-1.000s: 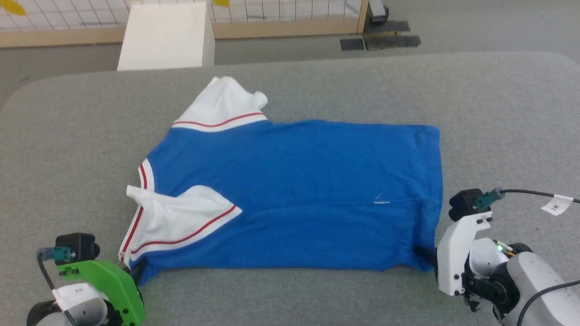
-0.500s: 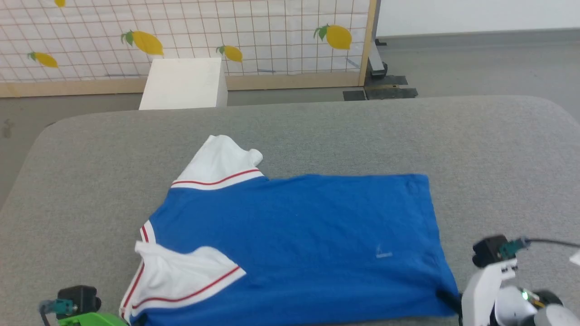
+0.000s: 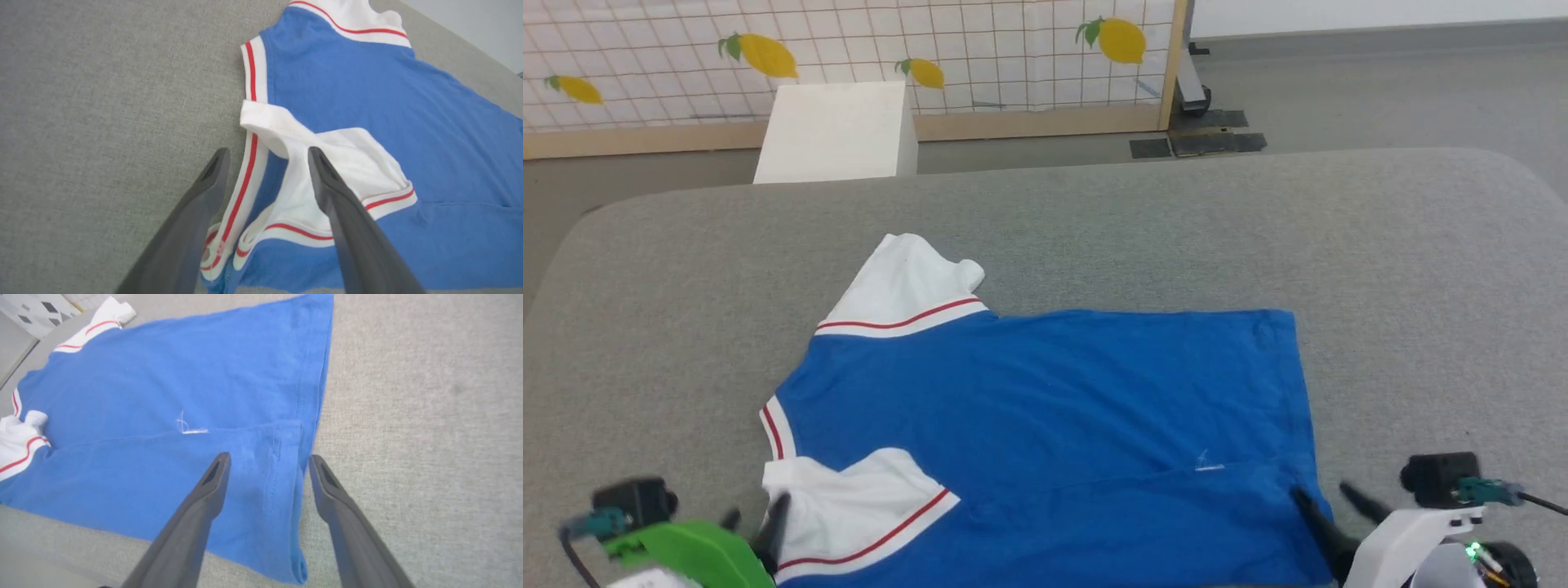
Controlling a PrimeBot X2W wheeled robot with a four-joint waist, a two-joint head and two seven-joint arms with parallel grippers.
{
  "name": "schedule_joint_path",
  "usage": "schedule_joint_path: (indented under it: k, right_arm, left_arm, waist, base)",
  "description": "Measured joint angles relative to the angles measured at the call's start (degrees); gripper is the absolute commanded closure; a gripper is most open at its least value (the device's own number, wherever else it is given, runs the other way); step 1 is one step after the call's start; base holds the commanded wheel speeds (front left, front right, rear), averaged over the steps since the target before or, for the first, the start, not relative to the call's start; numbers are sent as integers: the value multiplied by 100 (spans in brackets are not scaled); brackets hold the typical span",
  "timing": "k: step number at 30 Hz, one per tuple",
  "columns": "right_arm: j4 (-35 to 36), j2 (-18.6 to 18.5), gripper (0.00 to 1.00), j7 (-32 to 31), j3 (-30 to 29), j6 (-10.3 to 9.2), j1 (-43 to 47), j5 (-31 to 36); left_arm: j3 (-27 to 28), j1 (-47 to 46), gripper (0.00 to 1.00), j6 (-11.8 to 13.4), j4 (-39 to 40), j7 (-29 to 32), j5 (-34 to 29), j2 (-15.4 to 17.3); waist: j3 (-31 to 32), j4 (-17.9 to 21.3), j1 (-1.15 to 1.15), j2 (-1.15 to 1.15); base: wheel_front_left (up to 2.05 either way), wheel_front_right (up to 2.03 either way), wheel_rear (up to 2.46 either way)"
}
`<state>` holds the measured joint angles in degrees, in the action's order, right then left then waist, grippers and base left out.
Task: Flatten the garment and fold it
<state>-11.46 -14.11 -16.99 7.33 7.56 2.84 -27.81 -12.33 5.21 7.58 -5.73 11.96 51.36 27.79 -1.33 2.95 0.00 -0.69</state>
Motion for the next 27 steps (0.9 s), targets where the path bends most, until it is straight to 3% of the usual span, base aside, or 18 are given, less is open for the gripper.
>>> schedule_joint_path:
  k: [6,13,21,27]
  right_arm:
    - [437,411,0,842,-480,0,20,537]
    - [1170,736,0,1171,-821,0,-73,1157]
    - [1909,883,0,1127,-967,0,-539,1485]
    - [2120,957,0,1103,-945,0,-850,1536]
  left_arm:
    - [188,-563,0,76,121,-381,-260,49]
    - [244,-1516,0,34,-93,-642,-442,124]
    - [196,-3274,0,-382,-730,-296,-575,414]
    - [11,-4752,0,-818,-1206,666,-532,779]
  waist:
    - [-31,139,0,0]
    - [-291,284,0,0]
    - [-954,476,0,0]
    - [-1540,683,1,0]
  base:
    - [0,0,0]
    - [0,0,0]
    - [0,0,0]
    - [0,0,0]
